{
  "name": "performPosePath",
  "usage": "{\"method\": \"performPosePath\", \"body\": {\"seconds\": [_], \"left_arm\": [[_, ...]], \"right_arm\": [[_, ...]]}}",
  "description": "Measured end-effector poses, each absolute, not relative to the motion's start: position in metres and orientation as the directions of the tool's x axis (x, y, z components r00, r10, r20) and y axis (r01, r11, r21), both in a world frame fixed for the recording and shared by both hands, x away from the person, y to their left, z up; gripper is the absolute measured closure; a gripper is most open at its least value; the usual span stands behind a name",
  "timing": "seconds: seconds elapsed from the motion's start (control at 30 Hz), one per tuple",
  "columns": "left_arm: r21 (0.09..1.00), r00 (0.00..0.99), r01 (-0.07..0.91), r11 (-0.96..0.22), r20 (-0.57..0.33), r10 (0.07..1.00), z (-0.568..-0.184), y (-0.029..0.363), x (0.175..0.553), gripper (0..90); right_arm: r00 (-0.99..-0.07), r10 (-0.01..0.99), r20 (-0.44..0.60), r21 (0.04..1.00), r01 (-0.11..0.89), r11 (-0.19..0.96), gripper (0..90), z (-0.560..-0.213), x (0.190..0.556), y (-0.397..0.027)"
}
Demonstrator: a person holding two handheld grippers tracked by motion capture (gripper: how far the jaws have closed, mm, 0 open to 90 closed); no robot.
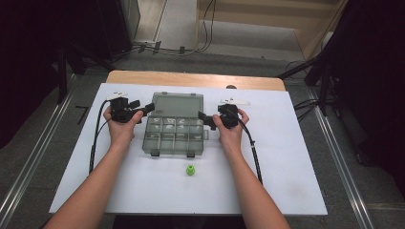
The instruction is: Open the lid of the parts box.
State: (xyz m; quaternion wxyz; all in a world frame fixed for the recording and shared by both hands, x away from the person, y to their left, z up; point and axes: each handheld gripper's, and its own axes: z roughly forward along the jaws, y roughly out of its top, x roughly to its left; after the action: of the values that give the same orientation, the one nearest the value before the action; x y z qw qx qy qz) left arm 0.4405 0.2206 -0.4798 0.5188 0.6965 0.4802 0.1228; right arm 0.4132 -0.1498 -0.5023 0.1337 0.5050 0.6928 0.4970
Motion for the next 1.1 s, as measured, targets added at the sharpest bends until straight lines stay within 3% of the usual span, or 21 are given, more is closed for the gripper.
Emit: {"method": "performPosePath", "body": {"seconds": [0.23,0.47,1.1], "left_arm": [[0.851,0.569,0.524,-0.022,-0.33,0.754,-0.477,0.227,0.425,0.0],[0.854,0.593,0.519,-0.032,-0.332,0.734,-0.476,0.23,0.409,0.0],[0.899,0.658,0.427,-0.102,-0.232,0.717,-0.474,0.239,0.354,0.0]], "right_arm": [[-0.483,0.83,0.278,0.841,0.54,0.032,0.0,-0.503,0.397,-0.153],[-0.499,0.83,0.25,0.848,0.527,0.062,0.0,-0.507,0.38,-0.154],[-0.559,0.807,0.188,0.87,0.476,0.126,0.0,-0.508,0.332,-0.169]]}}
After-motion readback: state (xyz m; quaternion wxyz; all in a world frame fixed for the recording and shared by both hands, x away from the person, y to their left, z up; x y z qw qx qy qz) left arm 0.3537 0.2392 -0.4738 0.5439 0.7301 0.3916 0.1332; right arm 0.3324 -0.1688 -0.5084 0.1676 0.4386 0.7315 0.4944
